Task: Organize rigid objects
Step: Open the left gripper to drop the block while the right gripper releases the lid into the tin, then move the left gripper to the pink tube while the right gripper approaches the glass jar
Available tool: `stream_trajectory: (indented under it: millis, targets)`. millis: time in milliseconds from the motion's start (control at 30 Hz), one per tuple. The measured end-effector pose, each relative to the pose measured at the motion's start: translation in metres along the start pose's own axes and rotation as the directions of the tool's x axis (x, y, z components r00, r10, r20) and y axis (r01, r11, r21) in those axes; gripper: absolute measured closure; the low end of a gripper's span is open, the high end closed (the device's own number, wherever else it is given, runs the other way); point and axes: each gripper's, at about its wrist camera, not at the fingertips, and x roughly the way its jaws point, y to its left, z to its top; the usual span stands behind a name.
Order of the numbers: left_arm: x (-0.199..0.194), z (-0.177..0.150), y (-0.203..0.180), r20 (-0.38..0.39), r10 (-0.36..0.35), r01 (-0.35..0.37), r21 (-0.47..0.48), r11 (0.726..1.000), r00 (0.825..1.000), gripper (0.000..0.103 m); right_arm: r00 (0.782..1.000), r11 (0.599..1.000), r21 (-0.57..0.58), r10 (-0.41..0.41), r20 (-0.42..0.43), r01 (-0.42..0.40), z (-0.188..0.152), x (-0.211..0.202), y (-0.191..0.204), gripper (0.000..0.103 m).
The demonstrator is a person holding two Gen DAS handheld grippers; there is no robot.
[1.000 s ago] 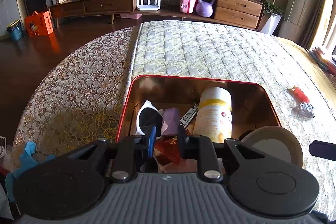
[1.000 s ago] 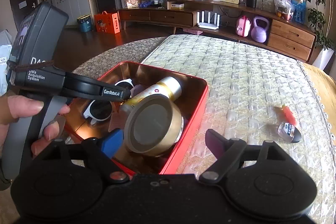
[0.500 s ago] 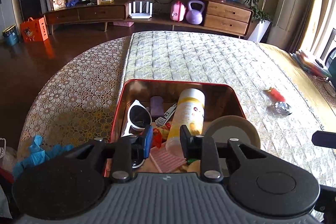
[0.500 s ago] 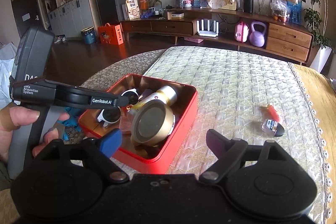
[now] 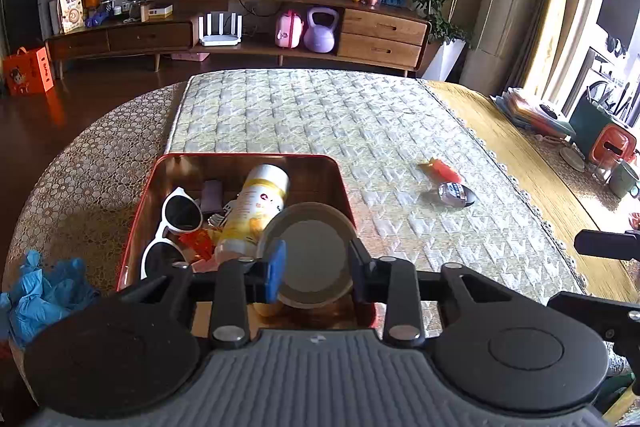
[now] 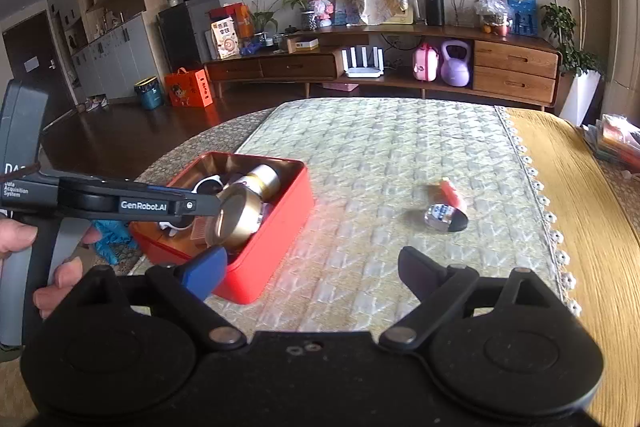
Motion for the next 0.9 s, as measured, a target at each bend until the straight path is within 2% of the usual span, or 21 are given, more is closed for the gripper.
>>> stream_trajectory:
  millis: [33,67,233,333,433,633,900]
  targets:
    - [-0.001,0.0,-0.005,0.008,-0.001,0.001,0.001,1.0,1.0,0.047,1.0,1.0,0.005,-0.008,0.003,0.008,-0.002,-0.002,-0.005,0.01]
    - [-0.002,0.0,-0.01,0.018,-0.001,0.001,0.002,1.0,1.0,0.034,1.0,1.0,0.007,-0.018,0.006,0.018,-0.004,-0.004,-0.01,0.01]
    - [-0.002,0.001,-0.037,0.033,-0.016,0.015,0.029,0.999,0.999,0.031,0.998,0.998,0.023,-0.06,0.017,0.059,-0.014,-0.013,-0.036,0.007]
    - [0.001,0.004,-0.051,0.038,-0.019,0.018,0.042,0.999,0.999,0.022,0.996,0.996,0.035,-0.082,0.022,0.082,-0.019,-0.013,-0.05,0.004]
    - [0.008,0.009,-0.063,0.032,-0.029,0.028,0.042,0.999,0.999,0.021,0.995,0.994,0.04,-0.099,0.013,0.098,-0.024,-0.009,-0.062,0.0]
    - [0.029,0.024,-0.086,0.02,-0.034,0.034,0.014,0.999,0.999,0.021,0.991,0.991,0.026,-0.13,-0.012,0.13,-0.033,0.005,-0.078,0.0]
    - [0.069,0.049,-0.119,-0.011,-0.028,0.029,0.03,0.999,1.0,0.021,0.991,0.991,0.006,-0.136,-0.007,0.136,-0.036,0.023,-0.101,0.0]
